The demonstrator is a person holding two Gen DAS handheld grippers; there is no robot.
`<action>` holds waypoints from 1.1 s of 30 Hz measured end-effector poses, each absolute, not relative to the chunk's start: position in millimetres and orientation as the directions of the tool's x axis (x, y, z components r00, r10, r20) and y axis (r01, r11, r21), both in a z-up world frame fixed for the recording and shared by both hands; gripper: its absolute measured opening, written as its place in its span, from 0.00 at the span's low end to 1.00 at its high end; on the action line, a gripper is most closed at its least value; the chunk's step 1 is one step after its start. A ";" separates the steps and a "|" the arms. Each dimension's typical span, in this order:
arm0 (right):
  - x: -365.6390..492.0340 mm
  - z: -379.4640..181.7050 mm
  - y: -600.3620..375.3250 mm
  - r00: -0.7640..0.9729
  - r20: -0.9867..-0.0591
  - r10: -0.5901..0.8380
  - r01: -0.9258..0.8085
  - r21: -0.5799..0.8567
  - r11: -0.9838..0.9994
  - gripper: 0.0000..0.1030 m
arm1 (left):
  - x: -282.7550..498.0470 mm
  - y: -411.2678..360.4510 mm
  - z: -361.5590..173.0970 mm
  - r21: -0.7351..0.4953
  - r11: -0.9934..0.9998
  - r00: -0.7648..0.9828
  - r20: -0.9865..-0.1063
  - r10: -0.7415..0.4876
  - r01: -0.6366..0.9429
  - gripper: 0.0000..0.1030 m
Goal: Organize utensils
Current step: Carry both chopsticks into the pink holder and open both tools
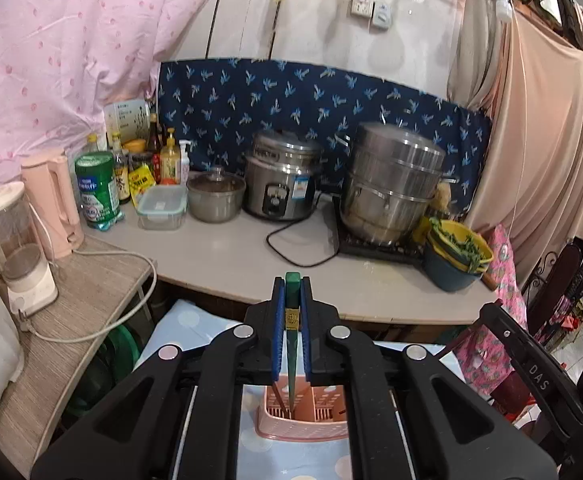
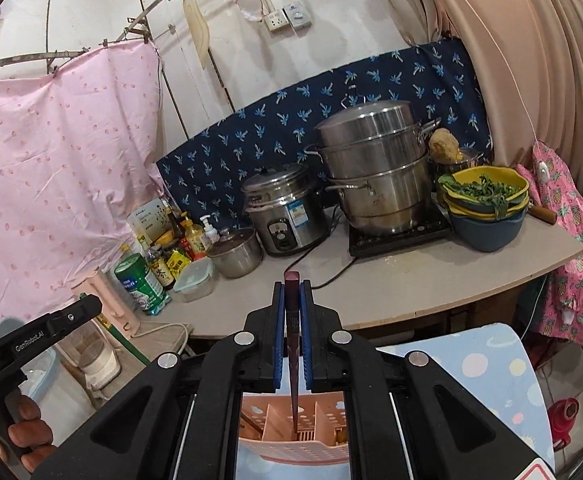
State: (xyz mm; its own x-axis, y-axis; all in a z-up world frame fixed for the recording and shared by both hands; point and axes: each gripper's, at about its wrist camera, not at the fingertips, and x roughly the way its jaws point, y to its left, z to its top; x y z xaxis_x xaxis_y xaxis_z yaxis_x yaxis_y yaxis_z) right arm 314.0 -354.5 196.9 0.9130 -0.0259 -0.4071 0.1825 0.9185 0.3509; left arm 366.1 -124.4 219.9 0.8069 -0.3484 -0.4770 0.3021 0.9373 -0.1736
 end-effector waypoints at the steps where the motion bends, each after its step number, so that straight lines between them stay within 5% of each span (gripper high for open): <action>1: 316.5 189.5 -354.1 0.907 -0.420 -0.023 0.187 0.352 0.917 0.07 | 369.1 -125.0 213.6 -0.173 0.938 0.801 -0.487 -0.347 0.301 0.07; 11: 331.5 147.3 -353.3 0.873 -0.488 -0.008 0.204 0.351 0.914 0.13 | 386.5 -130.6 170.6 -0.148 0.948 0.777 -0.545 -0.315 0.281 0.08; 14: 326.2 152.7 -353.5 0.882 -0.470 -0.011 0.202 0.357 0.912 0.31 | 380.6 -129.8 169.7 -0.131 0.954 0.795 -0.528 -0.299 0.271 0.24; 16: 320.7 157.7 -353.3 0.888 -0.459 -0.014 0.200 0.358 0.912 0.34 | 375.7 -127.6 171.1 -0.122 0.957 0.807 -0.516 -0.287 0.262 0.35; 33: 211.9 162.1 -316.0 0.878 -0.479 -0.005 0.176 0.311 0.934 0.43 | 284.1 -97.1 164.1 -0.055 0.968 0.799 -0.554 -0.234 0.246 0.44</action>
State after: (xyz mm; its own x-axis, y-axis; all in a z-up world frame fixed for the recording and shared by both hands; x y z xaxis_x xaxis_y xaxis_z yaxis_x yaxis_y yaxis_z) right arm 211.9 -316.0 162.1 0.8776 -0.0055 -0.4794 0.1759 0.9339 0.3112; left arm 284.1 -97.1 164.1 0.7992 -0.2345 -0.5535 0.2462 0.9677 -0.0545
